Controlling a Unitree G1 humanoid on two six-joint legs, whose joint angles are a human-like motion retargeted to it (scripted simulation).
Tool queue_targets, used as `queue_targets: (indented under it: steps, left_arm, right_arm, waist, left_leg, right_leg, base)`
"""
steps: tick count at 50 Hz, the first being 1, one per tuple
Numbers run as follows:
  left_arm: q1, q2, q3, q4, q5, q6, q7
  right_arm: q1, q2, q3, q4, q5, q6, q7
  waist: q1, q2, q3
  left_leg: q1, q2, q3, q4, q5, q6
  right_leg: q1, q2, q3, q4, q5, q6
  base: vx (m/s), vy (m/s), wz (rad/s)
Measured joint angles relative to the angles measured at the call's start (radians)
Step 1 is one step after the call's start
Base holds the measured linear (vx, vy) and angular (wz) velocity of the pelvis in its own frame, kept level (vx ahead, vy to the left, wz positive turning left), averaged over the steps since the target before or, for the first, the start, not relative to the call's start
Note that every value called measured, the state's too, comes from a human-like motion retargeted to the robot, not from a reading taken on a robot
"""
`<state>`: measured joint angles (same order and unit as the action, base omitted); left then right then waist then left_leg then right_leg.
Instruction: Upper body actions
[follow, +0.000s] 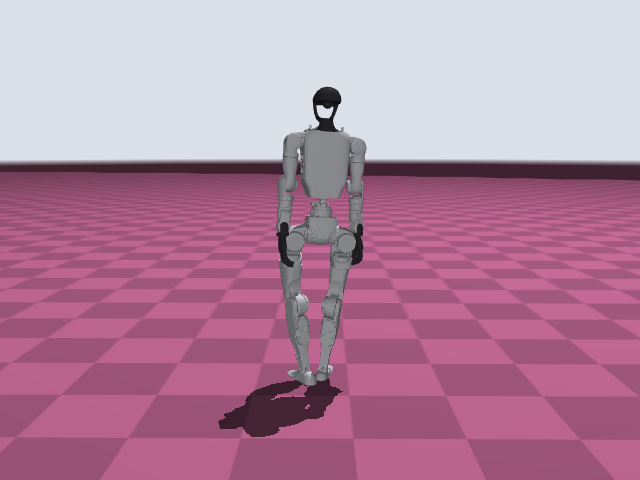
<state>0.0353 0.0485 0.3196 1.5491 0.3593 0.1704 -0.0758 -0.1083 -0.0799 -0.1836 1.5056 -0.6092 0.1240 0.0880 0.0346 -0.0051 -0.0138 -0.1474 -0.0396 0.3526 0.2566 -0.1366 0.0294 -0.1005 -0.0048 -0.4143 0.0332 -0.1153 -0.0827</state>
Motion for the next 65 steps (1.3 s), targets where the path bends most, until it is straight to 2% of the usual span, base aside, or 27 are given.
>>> queue_targets:
  steps: [3, 5, 7, 10, 13, 21, 27, 41, 46, 49, 53, 55, 58, 60, 62, 65]
  left_arm:
    - [0.014, -0.002, -0.001, 0.01, 0.007, 0.002, -0.015]
    - [0.007, -0.001, 0.008, 0.024, 0.019, 0.014, -0.024]
    - [0.0, 0.006, -0.001, 0.023, 0.014, 0.016, -0.013]
    - [-0.014, 0.022, -0.025, -0.001, 0.02, 0.004, -0.011]
    - [-0.02, 0.032, -0.032, -0.026, 0.038, 0.005, -0.012]
    - [-0.051, 0.023, -0.014, -0.032, -0.011, 0.002, -0.033]
    - [-0.052, 0.029, -0.047, -0.026, 0.033, -0.002, -0.03]
    - [-0.019, 0.024, -0.03, -0.01, 0.052, 0.0, -0.041]
    - [-0.022, 0.031, -0.033, -0.015, 0.081, 0.005, -0.048]
    - [-0.031, 0.037, -0.045, -0.027, 0.097, 0.003, -0.052]
    - [-0.046, 0.041, -0.039, -0.044, 0.107, 0.004, -0.058]
    - [-0.053, 0.038, -0.034, -0.054, 0.094, -0.003, -0.055]
    - [-0.065, 0.039, -0.03, -0.076, 0.073, -0.015, -0.07]
    - [-0.072, 0.046, -0.028, -0.094, 0.065, -0.021, -0.084]
    - [-0.079, 0.058, -0.025, -0.113, 0.06, -0.025, -0.088]
    - [-0.099, 0.072, -0.027, -0.127, 0.061, -0.025, -0.069]
  right_arm:
    - [0.026, -0.022, -0.014, 0.077, -0.014, 0.025, -0.018]
    - [0.042, -0.025, -0.025, 0.118, -0.005, 0.053, -0.041]
    - [0.062, -0.024, -0.04, 0.154, 0.044, 0.057, -0.07]
    - [0.089, -0.035, -0.064, 0.194, 0.127, 0.044, -0.069]
    - [0.131, -0.027, -0.084, 0.194, 0.149, 0.059, -0.054]
    - [0.139, -0.03, -0.073, 0.194, 0.085, 0.066, -0.063]
    - [0.109, -0.014, -0.069, 0.163, 0.056, 0.044, -0.047]
    - [0.049, 0.021, -0.02, 0.038, 0.022, -0.002, -0.002]
    - [0.042, 0.02, -0.031, 0.03, 0.056, -0.009, -0.005]
    - [0.051, 0.016, -0.043, 0.044, 0.086, -0.011, -0.005]
    - [0.066, 0.001, -0.04, 0.088, 0.102, -0.005, -0.006]
    - [0.079, -0.007, -0.028, 0.102, 0.08, -0.003, -0.006]
    - [0.096, -0.015, -0.003, 0.111, 0.026, -0.006, -0.024]
    - [0.097, -0.022, 0.016, 0.12, -0.006, -0.006, -0.032]
    - [0.086, -0.029, 0.032, 0.13, -0.024, -0.001, -0.027]
    - [0.058, -0.043, 0.026, 0.135, -0.029, 0.0, -0.013]
  waist:
    - [-0.066, 0.038, -0.033]
    - [-0.092, 0.037, -0.062]
    - [-0.114, 0.043, -0.062]
    - [-0.089, 0.03, -0.045]
    - [-0.078, 0.023, -0.055]
    - [-0.097, 0.048, -0.079]
    - [-0.118, 0.066, -0.101]
    - [-0.092, 0.061, -0.107]
    - [-0.099, 0.062, -0.11]
    - [-0.127, 0.06, -0.098]
    - [-0.169, 0.052, -0.086]
    - [-0.185, 0.046, -0.085]
    - [-0.197, 0.034, -0.081]
    - [-0.19, 0.026, -0.071]
    - [-0.126, -0.006, -0.053]
    - [-0.026, -0.026, -0.012]
  left_leg:
    - [0.026, 0.001, -0.007, -0.015, -0.032, 0.002]
    - [0.001, 0.009, 0.018, -0.014, -0.022, -0.005]
    - [0.038, -0.003, 0.025, -0.065, -0.012, 0.004]
    - [0.099, -0.018, 0.075, -0.13, 0.008, 0.004]
    - [0.129, -0.026, 0.105, -0.159, 0.012, 0.001]
    - [0.174, -0.044, 0.145, -0.219, 0.019, 0.012]
    - [0.181, -0.051, 0.149, -0.236, 0.023, 0.019]
    - [0.184, -0.052, 0.138, -0.19, 0.008, 0.004]
    - [0.135, -0.038, 0.054, -0.15, 0.023, -0.011]
    - [0.106, -0.03, -0.058, -0.115, 0.042, -0.018]
    - [0.05, -0.034, -0.252, -0.055, 0.077, -0.028]
    - [0.013, -0.049, -0.36, -0.02, 0.093, -0.034]
    - [-0.034, -0.078, -0.496, 0.014, 0.117, -0.042]
    - [-0.06, -0.092, -0.574, 0.026, 0.139, -0.054]
    - [-0.084, -0.111, -0.591, 0.024, 0.174, -0.067]
    - [-0.116, -0.124, -0.628, -0.002, 0.233, -0.072]
  right_leg:
    - [0.014, 0.022, 0.0, -0.004, -0.004, 0.017]
    - [0.002, 0.016, 0.008, -0.009, 0.001, 0.023]
    - [0.011, 0.023, -0.004, -0.008, 0.001, 0.029]
    - [0.029, 0.023, 0.017, -0.002, 0.005, 0.03]
    - [0.034, 0.02, 0.042, 0.003, 0.005, 0.035]
    - [0.04, 0.036, 0.066, 0.001, 0.01, 0.05]
    - [0.04, 0.042, 0.07, -0.001, 0.007, 0.06]
    - [0.055, 0.025, 0.073, 0.018, -0.006, 0.082]
    - [0.038, 0.015, 0.04, 0.102, -0.063, 0.1]
    - [0.036, 0.017, 0.07, 0.158, -0.074, 0.081]
    - [0.019, 0.047, 0.296, 0.211, -0.058, 0.072]
    - [0.012, 0.056, 0.42, 0.215, -0.046, 0.094]
    - [0.016, 0.058, 0.506, 0.193, -0.062, 0.136]
    - [0.021, 0.054, 0.458, 0.173, -0.105, 0.13]
    - [0.042, 0.008, 0.271, 0.126, -0.101, 0.083]
    - [0.057, 0.001, 0.195, 0.085, -0.088, 0.079]
  base:
    - [0.24, 0.08, -0.24]
    - [0.1, 0.03, -0.31]
    - [0.05, 0.02, -0.44]
    - [0.11, 0.03, -0.82]
    - [0.2, 0.05, -0.55]
    - [0.09, 0.06, -0.31]
    - [0.09, 0.06, -0.06]
    - [0.07, 0.04, 0.02]
    - [-0.01, 0.0, 0.78]
    - [-0.01, -0.05, 1.88]
    - [0.03, -0.06, 2.51]
    - [0.01, -0.04, 2.83]
    - [-0.06, -0.03, 2.9]
    - [-0.14, -0.03, 2.47]
    - [-0.24, 0.0, 1.5]
    - [-0.36, 0.02, 1.66]
